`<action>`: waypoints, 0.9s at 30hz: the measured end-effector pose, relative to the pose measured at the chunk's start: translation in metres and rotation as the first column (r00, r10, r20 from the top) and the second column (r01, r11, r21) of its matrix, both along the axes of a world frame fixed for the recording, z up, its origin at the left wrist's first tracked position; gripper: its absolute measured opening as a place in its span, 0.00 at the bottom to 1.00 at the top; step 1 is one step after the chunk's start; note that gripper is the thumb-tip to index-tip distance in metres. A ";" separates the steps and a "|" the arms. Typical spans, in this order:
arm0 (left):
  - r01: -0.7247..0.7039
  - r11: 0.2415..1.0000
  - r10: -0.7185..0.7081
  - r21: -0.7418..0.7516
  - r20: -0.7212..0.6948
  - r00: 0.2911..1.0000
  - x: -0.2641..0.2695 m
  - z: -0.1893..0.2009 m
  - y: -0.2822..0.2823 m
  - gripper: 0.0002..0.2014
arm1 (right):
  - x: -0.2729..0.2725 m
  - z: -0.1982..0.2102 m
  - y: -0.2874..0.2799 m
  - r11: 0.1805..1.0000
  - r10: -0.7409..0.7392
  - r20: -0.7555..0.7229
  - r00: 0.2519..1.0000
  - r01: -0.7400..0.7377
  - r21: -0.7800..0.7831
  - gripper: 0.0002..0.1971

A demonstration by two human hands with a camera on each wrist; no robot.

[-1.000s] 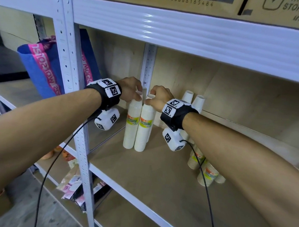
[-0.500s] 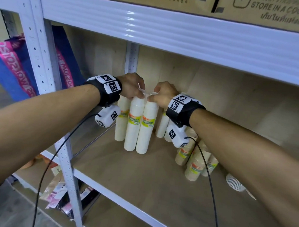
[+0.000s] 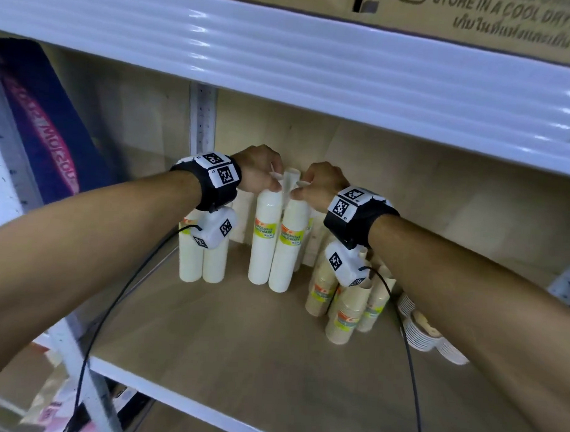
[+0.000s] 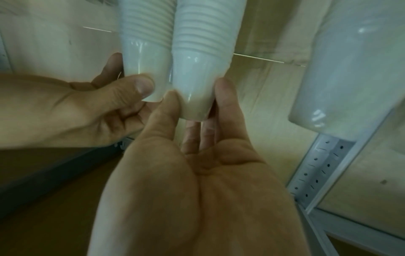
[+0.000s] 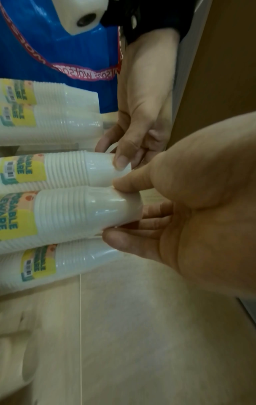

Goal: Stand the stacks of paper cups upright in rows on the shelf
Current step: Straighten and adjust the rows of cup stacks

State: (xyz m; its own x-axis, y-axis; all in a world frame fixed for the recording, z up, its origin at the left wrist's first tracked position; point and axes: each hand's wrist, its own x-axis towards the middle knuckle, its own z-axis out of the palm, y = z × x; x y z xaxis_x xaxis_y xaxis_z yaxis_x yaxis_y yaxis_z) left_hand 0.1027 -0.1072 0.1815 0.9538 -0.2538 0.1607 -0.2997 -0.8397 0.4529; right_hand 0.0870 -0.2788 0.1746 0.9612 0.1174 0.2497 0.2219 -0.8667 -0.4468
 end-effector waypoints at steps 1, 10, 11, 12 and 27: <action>0.007 1.000 -0.007 0.002 0.005 1.000 0.003 -0.002 -0.003 0.17 | 0.001 0.000 -0.003 1.000 -0.007 -0.003 1.000 0.007 -0.001 0.21; 0.023 0.999 -0.024 0.024 0.064 0.998 0.027 -0.011 -0.015 0.19 | 0.015 -0.007 -0.013 0.999 -0.015 -0.018 1.000 0.015 -0.035 0.21; 0.020 1.000 -0.021 0.016 0.064 0.998 0.028 -0.012 -0.016 0.19 | 0.017 -0.008 -0.013 0.999 -0.017 -0.020 1.000 0.017 -0.038 0.21; 0.019 1.000 -0.019 0.010 0.064 0.998 0.030 -0.014 -0.015 0.19 | 0.019 -0.009 -0.013 0.999 -0.018 -0.021 1.000 0.018 -0.038 0.21; 0.018 0.999 -0.016 -0.043 0.045 0.999 0.038 -0.022 -0.017 0.19 | 0.026 -0.014 -0.009 0.999 -0.009 0.000 1.000 0.009 -0.049 0.20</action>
State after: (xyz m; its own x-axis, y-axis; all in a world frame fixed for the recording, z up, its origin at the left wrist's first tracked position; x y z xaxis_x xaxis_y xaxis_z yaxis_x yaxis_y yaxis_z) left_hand 0.1408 -0.1241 0.1600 0.9410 -0.2617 0.2145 -0.3346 -0.8139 0.4749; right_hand 0.1133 -0.2883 0.1607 0.9622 0.1211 0.2439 0.2142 -0.8896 -0.4033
